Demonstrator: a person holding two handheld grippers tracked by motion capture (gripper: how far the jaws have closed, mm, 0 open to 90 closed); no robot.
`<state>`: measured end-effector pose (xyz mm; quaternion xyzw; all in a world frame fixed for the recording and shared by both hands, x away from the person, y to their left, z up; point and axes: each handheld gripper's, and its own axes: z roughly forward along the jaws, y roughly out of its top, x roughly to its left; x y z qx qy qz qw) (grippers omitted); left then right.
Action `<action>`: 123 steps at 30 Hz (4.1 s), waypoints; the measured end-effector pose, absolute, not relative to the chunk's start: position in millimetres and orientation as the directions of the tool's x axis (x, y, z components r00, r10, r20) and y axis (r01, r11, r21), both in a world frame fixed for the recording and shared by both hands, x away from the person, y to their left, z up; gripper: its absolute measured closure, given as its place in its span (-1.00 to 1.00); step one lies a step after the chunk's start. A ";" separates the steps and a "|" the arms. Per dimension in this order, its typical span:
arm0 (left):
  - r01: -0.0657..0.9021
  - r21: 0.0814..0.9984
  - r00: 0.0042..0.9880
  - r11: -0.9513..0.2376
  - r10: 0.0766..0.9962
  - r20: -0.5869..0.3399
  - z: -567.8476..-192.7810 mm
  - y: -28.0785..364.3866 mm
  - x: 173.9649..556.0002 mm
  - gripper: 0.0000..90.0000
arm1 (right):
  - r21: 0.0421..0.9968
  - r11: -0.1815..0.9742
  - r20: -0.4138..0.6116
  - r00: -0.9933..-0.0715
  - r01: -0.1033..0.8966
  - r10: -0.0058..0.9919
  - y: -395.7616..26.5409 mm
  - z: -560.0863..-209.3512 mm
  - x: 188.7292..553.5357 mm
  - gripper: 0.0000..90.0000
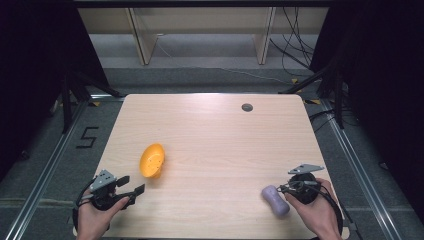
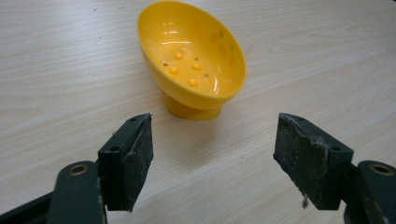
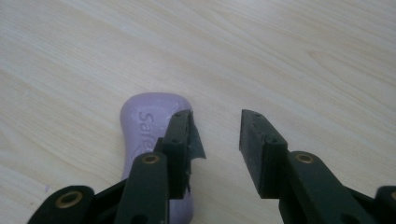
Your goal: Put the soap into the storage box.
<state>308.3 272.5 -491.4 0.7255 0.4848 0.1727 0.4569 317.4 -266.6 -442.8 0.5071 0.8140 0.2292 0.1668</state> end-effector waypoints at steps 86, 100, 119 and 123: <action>0.538 0.829 0.516 -0.152 0.837 -0.182 -494.0 256.5 300.7 -0.43 | 0.096 0.639 -0.009 -0.641 0.763 0.767 -216.0 -470.3 352.3 0.11; 0.537 0.828 0.521 -0.160 0.835 -0.177 -494.1 255.6 300.8 -0.43 | 0.199 0.736 -0.172 -0.717 0.647 0.676 -206.6 -467.7 327.2 0.12; 0.536 0.831 0.518 -0.148 0.835 -0.185 -494.1 255.1 300.8 -0.42 | 0.290 0.786 -0.299 -0.728 0.546 0.616 -200.3 -455.4 320.4 0.12; 0.537 0.831 0.517 -0.147 0.835 -0.187 -494.3 255.1 300.7 -0.42 | 0.303 0.795 -0.318 -0.730 0.526 0.605 -199.5 -453.8 319.4 0.12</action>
